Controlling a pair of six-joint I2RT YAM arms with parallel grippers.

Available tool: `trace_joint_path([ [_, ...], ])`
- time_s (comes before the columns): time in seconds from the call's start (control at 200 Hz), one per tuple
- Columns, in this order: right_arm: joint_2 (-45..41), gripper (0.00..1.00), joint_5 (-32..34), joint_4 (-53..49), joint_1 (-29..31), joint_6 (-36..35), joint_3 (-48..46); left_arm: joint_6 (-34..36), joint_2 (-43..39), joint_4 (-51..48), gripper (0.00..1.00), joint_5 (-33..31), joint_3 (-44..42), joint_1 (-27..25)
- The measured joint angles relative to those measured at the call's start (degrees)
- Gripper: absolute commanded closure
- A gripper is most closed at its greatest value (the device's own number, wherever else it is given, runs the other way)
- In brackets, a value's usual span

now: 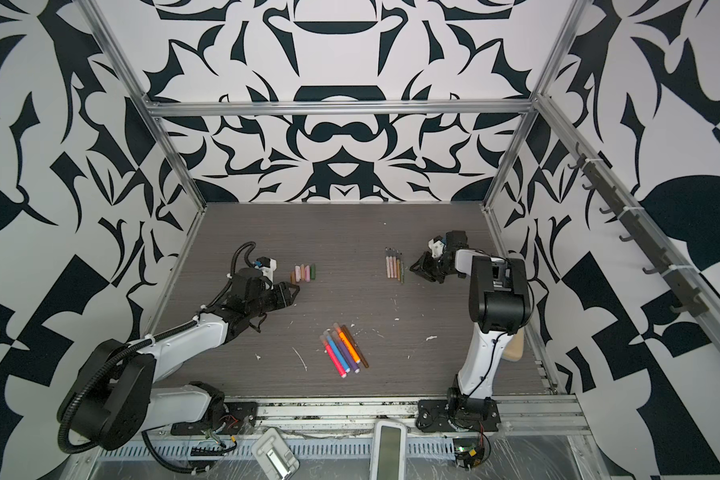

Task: Open the pen caps
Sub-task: 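Lower the green pen beside the uncapped pens and open the right gripper, then move the right gripper back to the marker bundle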

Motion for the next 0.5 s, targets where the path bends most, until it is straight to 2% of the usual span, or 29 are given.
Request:
trace_joint_path([
  [0.175,-0.5,0.75,1.0,0.2,0.9,0.0,-0.5,0.0,0.2,0.0,0.56,0.0,0.2,0.0],
  [0.31,-6.6,0.74,4.7,-0.6,4.0,0.0,-6.3,0.0,0.2,0.0,0.55,0.0,0.2,0.0],
  [0.375,-12.1,0.74,7.3,-2.4,7.6,-0.2,-10.0,0.0,0.2,0.0,0.55,0.0,0.2,0.0],
  [0.5,-24.9,0.74,13.1,-4.7,18.5,-0.5,-15.6,0.0,0.2,0.0,0.55,-0.2,0.2,0.0],
])
